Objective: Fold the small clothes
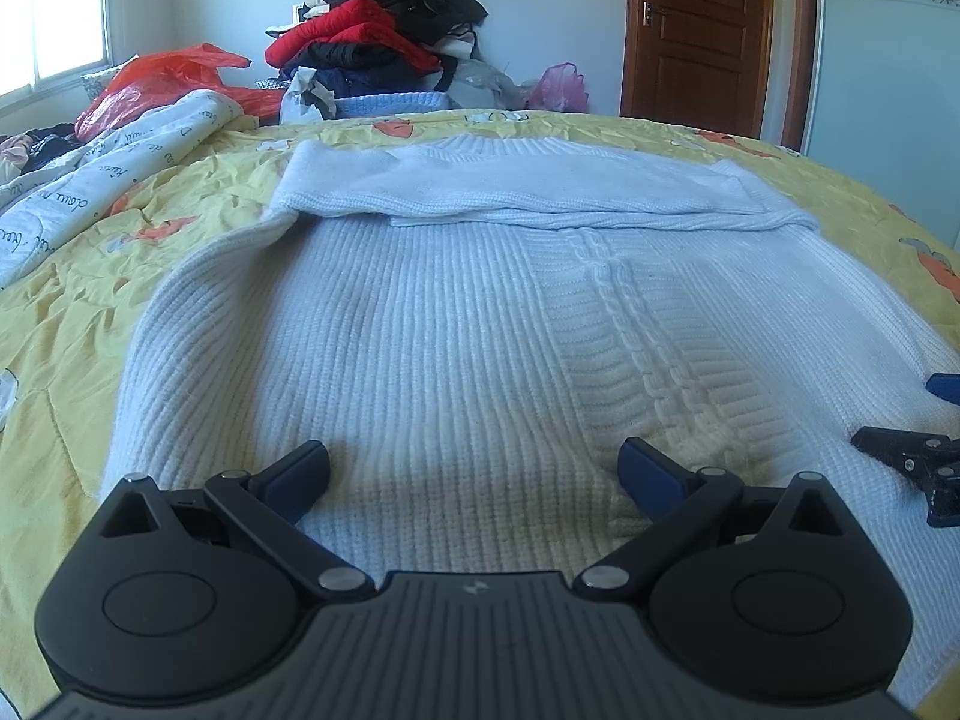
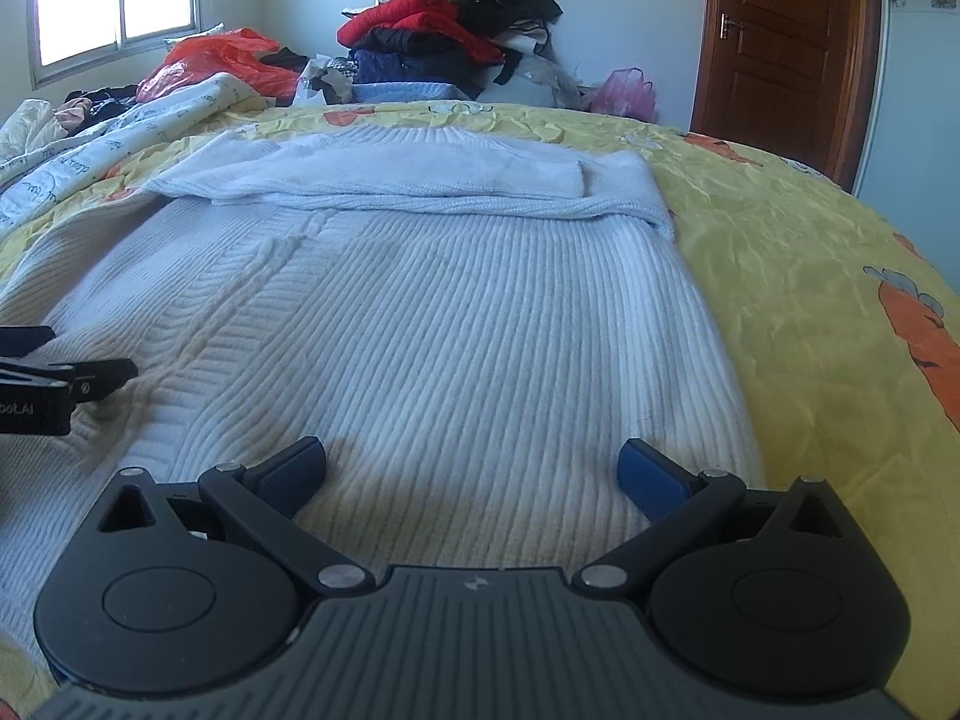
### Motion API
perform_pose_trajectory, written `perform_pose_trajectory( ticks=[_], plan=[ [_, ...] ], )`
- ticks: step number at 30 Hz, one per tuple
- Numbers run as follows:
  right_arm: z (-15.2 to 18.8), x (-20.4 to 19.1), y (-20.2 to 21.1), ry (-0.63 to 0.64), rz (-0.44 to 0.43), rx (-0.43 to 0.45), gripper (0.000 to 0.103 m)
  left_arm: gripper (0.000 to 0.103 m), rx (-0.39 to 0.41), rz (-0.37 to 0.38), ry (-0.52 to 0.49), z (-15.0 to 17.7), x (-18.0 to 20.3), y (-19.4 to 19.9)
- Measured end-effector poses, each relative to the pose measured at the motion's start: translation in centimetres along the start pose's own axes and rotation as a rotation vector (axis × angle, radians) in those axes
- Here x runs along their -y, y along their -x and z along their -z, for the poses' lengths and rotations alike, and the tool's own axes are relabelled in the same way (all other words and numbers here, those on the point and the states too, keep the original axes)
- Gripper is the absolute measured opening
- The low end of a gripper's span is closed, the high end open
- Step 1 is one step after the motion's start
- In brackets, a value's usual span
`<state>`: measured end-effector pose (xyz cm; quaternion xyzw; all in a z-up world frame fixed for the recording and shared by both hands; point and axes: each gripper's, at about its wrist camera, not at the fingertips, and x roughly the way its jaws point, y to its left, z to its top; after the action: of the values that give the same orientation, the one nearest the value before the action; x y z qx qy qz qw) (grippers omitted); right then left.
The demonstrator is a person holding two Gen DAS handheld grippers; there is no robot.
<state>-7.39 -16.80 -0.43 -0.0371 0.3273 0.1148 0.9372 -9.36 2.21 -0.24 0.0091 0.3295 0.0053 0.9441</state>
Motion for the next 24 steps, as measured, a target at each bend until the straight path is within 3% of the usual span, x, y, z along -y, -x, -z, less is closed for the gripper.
perform_pose_trajectory(
  ticks=[10, 15, 24],
  plan=[
    [0.0, 0.0, 0.2, -0.002, -0.008, -0.001, 0.101, 0.103, -0.013, -0.012, 0.002, 0.5, 0.4, 0.9],
    [0.1, 0.1, 0.2, -0.002, -0.010, 0.001, 0.101, 0.103, 0.032, -0.004, -0.002, 2.0, 0.5, 1.9],
    [1.3, -0.2, 1.8, 0.005, -0.007, -0.003, 0.101, 0.103, 0.030, -0.001, -0.004, 1.9, 0.4, 1.8]
  ],
)
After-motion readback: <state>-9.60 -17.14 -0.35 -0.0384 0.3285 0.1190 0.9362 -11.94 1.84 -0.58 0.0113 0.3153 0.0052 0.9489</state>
